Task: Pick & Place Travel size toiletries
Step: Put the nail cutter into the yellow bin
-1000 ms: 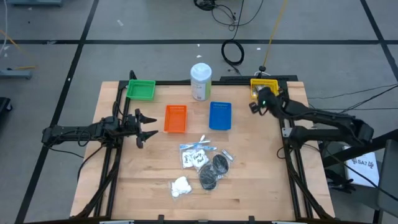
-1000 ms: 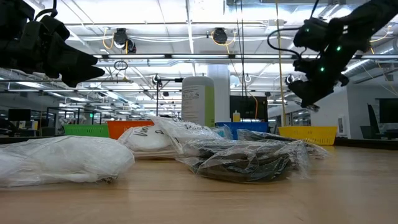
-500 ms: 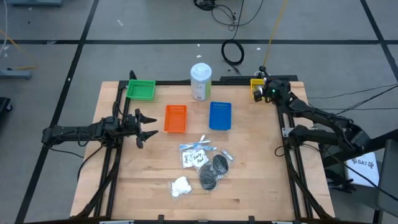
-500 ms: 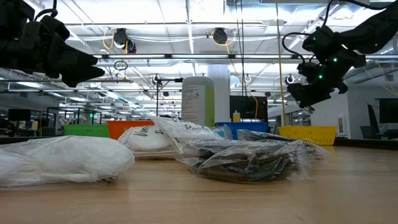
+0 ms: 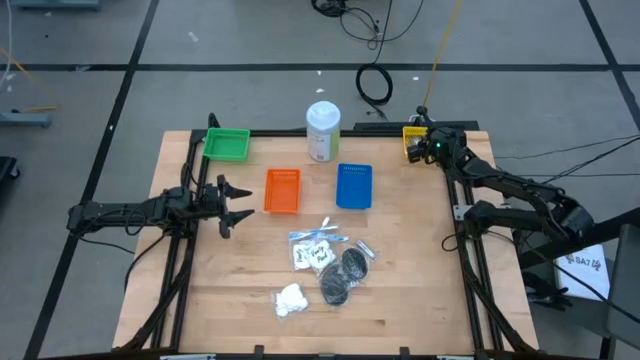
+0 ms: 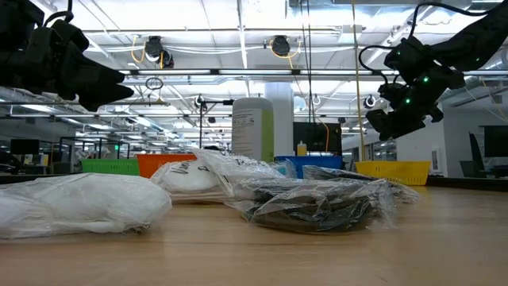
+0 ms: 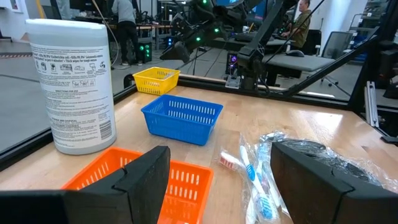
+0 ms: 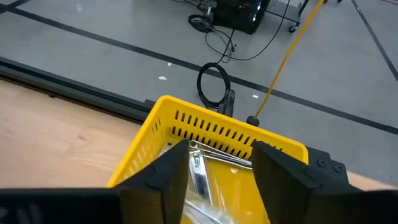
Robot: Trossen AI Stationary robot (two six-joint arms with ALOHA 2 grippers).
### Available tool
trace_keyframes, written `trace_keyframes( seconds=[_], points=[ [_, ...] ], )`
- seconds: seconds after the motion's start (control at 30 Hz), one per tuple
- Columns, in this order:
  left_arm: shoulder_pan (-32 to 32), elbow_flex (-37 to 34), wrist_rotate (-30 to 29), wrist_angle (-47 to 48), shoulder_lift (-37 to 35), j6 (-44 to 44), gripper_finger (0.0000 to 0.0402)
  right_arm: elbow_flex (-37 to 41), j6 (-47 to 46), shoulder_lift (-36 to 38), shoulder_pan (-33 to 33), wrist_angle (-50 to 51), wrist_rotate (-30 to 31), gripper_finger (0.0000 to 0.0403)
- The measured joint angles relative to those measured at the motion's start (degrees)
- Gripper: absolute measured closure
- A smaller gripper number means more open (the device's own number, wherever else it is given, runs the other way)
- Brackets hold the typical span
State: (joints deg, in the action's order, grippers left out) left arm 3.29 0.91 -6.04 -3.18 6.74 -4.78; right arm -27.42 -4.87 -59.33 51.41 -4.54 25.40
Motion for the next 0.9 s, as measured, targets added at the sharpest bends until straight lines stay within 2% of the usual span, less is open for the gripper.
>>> trace_keyframes(
  seconds=[0.07, 0.13, 0.27, 0.43, 0.53, 0.6, 0.67, 0.8, 0.9],
  points=[
    [0.00, 0.00, 0.00, 0.00, -0.02, 0.00, 0.0128, 0.00, -0.32, 0.01, 0.01, -0.01, -0.76, 0.0226],
    [0.00, 0.00, 0.00, 0.00, 0.00, 0.01, 0.0128, 0.02, -0.45, 0.02, -0.12, -0.63, -5.08, 0.0222],
    [0.00, 0.00, 0.00, 0.00, -0.01, 0.02, 0.0128, 0.00, -0.71, 0.04, -2.01, -4.32, -20.96, 0.0225],
    [0.02, 0.00, 0.00, 0.00, -0.01, 0.01, 0.0128, 0.00, -7.97, 0.07, -7.94, -7.53, -42.86, 0.0234],
    [0.01, -0.02, 0.00, 0.00, 0.00, 0.00, 0.0128, 0.00, -11.04, 0.07, -14.96, -9.71, -49.94, 0.0235],
    [0.02, -0.01, 0.00, 0.00, 0.00, 0.01, 0.0128, 0.00, -11.28, 0.07, -21.92, -11.89, -48.83, 0.0235],
    [0.00, 0.00, 0.00, 0.00, 0.00, 0.00, 0.0128, 0.00, -9.52, 0.07, -30.43, -14.14, -43.28, 0.0236],
    [0.00, 0.00, 0.00, 0.00, 0.00, 0.02, 0.0128, -2.58, -5.69, 0.04, -47.46, -11.89, -28.31, 0.0236],
    [0.00, 0.00, 0.00, 0.00, 0.00, 0.01, 0.0128, -6.90, -6.66, -1.05, -58.52, -2.49, -15.19, 0.0236]
  ],
)
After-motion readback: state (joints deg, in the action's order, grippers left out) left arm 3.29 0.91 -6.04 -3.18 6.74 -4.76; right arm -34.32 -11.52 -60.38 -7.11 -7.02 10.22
